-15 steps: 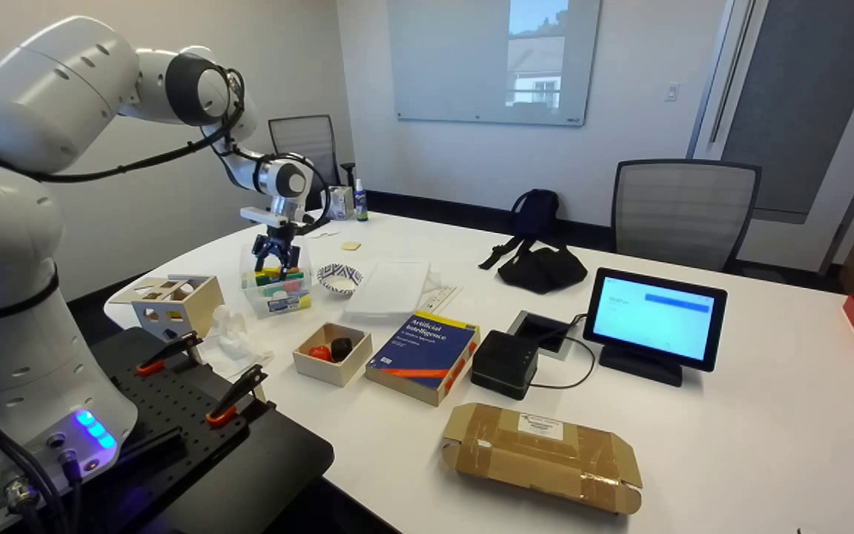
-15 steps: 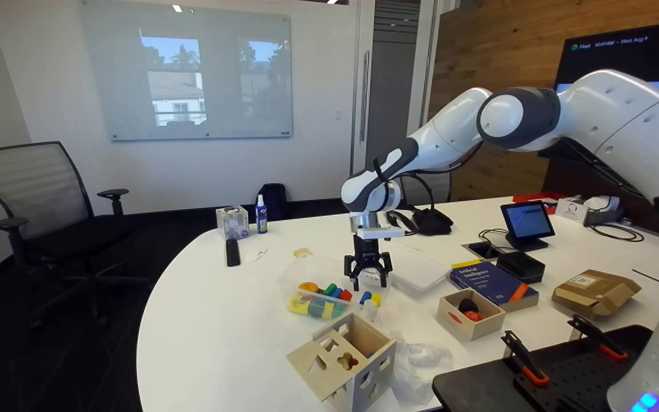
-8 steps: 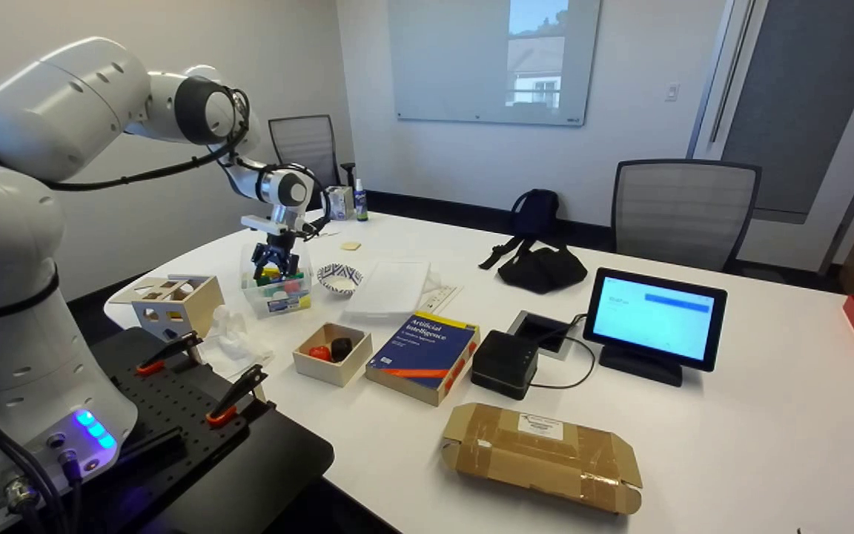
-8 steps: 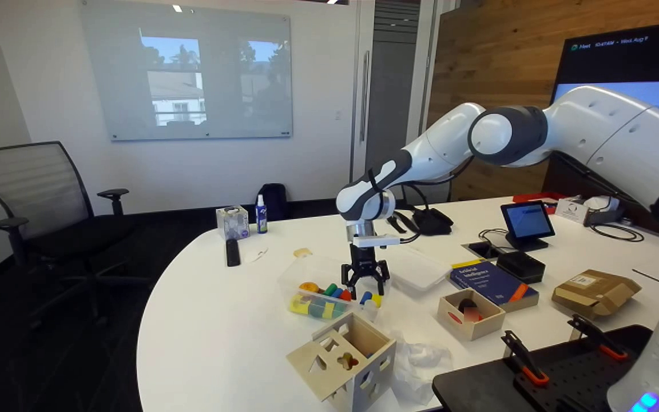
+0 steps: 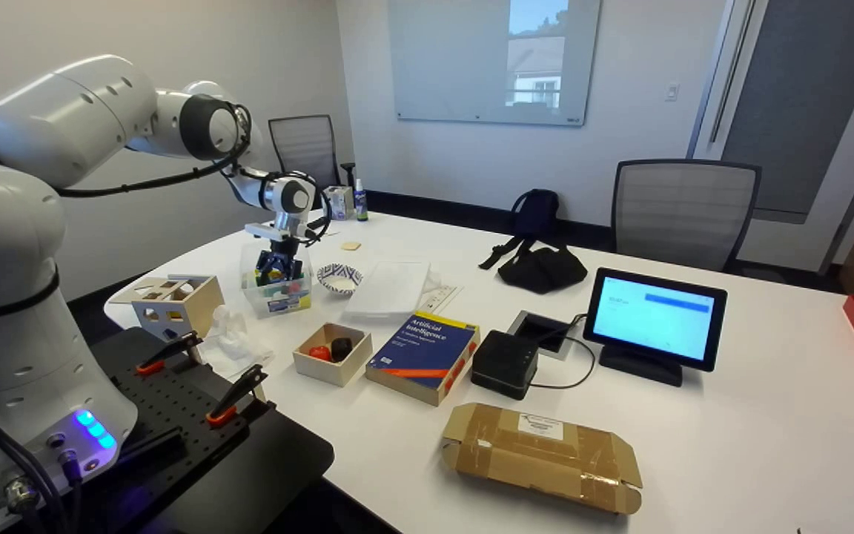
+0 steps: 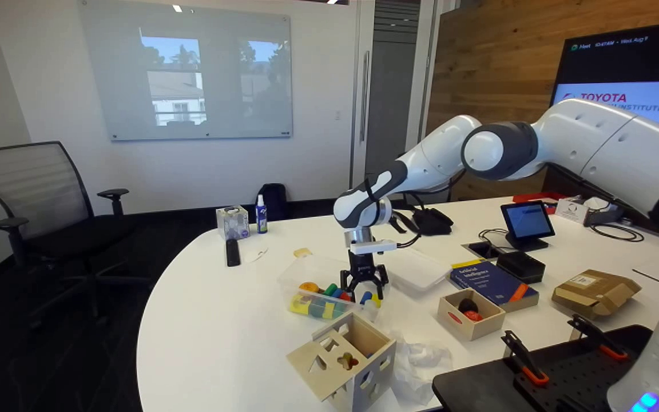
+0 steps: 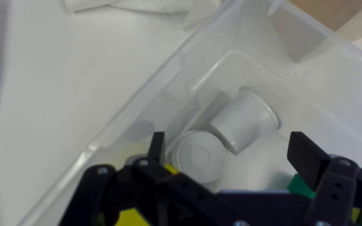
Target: Remove the small white cup from the lunch box and put it inside the small wooden box
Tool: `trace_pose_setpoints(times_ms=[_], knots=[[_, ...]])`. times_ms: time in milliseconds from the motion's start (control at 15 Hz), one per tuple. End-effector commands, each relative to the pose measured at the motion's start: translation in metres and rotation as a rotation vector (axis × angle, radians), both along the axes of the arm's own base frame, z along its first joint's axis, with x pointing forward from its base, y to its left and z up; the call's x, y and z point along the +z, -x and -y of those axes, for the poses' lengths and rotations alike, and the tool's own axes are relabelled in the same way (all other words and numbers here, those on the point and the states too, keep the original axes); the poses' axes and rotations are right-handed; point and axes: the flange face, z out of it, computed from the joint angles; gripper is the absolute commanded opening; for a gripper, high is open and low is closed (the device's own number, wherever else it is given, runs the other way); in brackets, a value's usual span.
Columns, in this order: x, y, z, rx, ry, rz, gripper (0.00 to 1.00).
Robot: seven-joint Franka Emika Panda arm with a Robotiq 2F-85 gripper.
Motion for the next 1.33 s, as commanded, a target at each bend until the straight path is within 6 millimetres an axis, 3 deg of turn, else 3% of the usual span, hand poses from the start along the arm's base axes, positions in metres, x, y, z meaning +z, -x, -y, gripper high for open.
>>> trace_pose_setpoints(times_ms=[0,200,267,333,467,933,1267], knots=[[-0.004,-0.006,-0.004,-0.005,0.074,0.011,1.0],[-0.01,-0.006,-0.005,-0.01,0.087,0.011,1.0],[-0.012,-0.006,-0.005,-0.012,0.091,0.012,0.96],[-0.014,-0.006,-0.005,-0.013,0.094,0.014,0.72],[-0.015,-0.006,-0.005,-0.011,0.097,0.018,0.67],[-0.016,-0.008,-0.003,-0.01,0.097,0.02,0.15],[0.013,-0.011,-0.013,-0.007,0.076,0.033,0.15]])
